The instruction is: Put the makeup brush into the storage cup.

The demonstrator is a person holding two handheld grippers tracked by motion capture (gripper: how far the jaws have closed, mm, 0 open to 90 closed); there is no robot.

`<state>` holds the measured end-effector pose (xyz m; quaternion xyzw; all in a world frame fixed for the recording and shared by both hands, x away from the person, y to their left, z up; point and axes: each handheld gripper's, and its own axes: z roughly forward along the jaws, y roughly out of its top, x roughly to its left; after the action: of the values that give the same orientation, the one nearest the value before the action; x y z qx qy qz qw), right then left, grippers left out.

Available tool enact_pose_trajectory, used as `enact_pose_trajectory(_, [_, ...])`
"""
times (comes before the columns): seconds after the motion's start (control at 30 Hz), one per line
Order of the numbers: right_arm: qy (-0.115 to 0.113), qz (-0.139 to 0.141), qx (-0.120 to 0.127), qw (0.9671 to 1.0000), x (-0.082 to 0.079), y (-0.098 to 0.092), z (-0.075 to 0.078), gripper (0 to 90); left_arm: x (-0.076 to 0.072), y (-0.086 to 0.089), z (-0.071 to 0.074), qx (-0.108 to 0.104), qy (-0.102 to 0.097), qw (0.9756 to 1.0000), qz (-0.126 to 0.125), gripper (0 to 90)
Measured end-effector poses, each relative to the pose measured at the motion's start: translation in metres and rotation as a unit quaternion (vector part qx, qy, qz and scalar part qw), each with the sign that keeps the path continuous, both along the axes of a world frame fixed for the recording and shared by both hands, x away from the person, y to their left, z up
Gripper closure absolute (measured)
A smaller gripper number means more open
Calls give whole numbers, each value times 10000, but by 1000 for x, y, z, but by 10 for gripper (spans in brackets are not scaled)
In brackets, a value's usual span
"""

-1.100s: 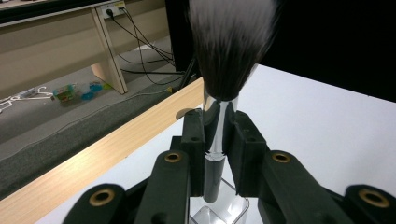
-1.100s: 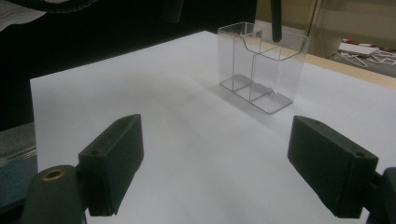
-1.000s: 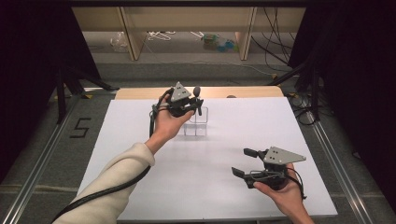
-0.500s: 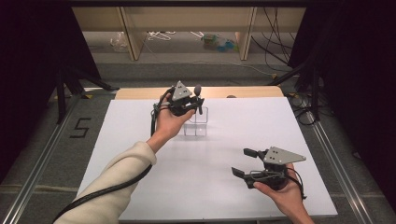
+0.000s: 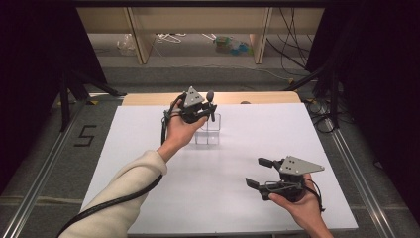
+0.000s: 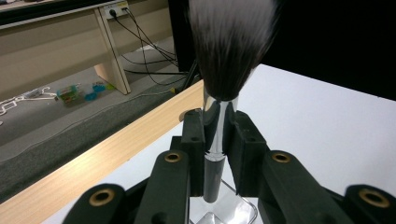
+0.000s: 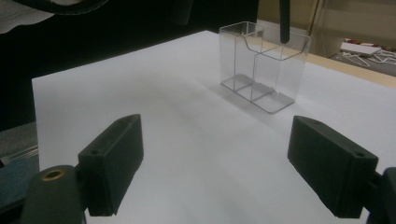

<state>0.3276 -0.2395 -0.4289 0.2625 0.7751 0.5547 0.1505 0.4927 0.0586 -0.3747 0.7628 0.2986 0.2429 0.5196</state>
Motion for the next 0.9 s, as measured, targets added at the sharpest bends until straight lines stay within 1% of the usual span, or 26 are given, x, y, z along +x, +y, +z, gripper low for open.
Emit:
enact_pose_trajectory(0.1, [25, 10, -27, 10000, 0, -1, 0, 192, 1, 0, -1, 4, 17, 10000, 39, 775])
enact_pose_trajectory(0.43, [15, 21, -32, 10000, 0, 0, 0, 193, 2, -1, -5, 7, 35, 10000, 42, 775])
enact_pose_trajectory(0.5, [15, 25, -35, 10000, 0, 0, 0, 193, 3, 0, -5, 38, 22, 10000, 40, 775])
enact_pose_trajectory(0.67, [15, 28, -36, 10000, 0, 0, 0, 193, 3, -1, -6, 14, 47, 10000, 57, 775])
enact_pose_trajectory(0.73, [19, 29, -36, 10000, 0, 0, 0, 193, 4, 0, -8, 46, 35, 10000, 61, 775])
enact_pose_trajectory(0.77, [18, 30, -36, 10000, 0, 0, 0, 193, 4, -1, -8, 28, 63, 10000, 60, 775])
enact_pose_trajectory(0.8, [19, 28, -39, 10000, 0, 0, 0, 193, 5, 0, -9, 71, 42, 9999, 58, 775])
enact_pose_trajectory(0.9, [20, 29, -36, 10000, 0, 0, 0, 193, 5, -1, -11, 68, 60, 9999, 59, 775])
